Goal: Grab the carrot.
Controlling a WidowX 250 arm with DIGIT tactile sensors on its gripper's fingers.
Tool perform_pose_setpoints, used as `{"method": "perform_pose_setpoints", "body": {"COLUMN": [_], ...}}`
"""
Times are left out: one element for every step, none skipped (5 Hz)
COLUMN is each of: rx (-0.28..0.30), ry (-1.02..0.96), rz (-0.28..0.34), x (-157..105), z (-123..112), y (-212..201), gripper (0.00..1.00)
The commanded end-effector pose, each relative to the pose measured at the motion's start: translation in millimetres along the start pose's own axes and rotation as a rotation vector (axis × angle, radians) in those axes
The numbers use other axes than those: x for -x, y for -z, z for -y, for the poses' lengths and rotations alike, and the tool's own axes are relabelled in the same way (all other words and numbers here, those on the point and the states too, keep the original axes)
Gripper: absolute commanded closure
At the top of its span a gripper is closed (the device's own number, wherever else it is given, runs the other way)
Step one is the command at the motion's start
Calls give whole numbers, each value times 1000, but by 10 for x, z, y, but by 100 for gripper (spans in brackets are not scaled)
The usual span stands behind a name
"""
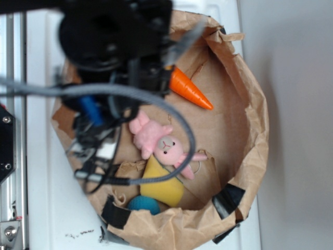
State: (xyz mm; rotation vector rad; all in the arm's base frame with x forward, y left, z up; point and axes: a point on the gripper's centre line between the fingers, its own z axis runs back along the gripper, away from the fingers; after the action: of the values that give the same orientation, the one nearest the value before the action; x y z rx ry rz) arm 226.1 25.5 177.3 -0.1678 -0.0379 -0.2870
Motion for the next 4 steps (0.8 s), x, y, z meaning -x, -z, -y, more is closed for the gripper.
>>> {"method": "perform_pose_setpoints", "body": {"rx": [-8, -100, -100, -100], "ry": [326, 387, 387, 387], "rz": [135, 176, 176, 176], "x": [-97, -286, -286, -286], "z": [-229, -415, -415, -415], "y": [-57, 326, 326, 326], "gripper": [0, 0, 0, 0]}}
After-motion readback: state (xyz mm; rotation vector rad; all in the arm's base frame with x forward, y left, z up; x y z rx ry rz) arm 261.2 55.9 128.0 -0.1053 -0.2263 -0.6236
